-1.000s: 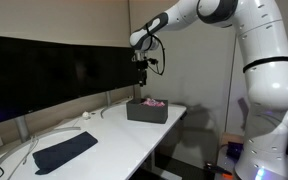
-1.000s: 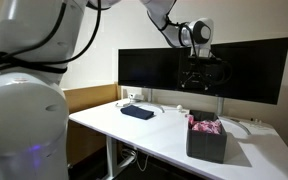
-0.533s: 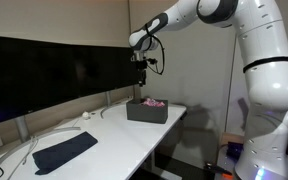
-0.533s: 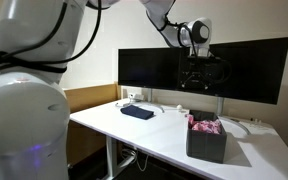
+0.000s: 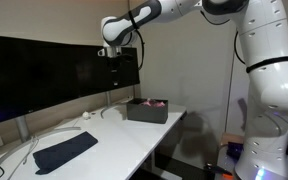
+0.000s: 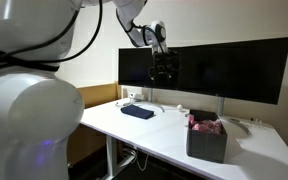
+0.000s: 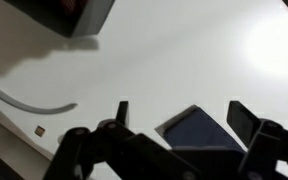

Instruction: Put the pink and blue cloth in the grey box

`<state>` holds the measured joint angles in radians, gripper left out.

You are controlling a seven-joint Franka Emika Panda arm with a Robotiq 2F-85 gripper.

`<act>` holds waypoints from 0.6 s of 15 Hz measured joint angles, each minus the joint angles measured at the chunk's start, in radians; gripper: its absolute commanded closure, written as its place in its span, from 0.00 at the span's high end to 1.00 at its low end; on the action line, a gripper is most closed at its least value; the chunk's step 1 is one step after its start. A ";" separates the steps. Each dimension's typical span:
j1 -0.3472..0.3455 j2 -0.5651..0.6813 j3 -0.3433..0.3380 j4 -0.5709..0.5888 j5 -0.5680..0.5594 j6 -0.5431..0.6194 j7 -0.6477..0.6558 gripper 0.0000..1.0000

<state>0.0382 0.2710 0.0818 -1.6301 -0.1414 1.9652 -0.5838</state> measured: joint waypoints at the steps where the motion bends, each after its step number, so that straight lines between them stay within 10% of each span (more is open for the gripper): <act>1: 0.032 0.001 0.017 0.004 -0.006 0.008 0.015 1.00; 9: 0.128 0.041 0.079 0.090 -0.029 -0.008 0.037 1.00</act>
<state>0.1664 0.3120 0.1604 -1.5405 -0.1704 1.9574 -0.5468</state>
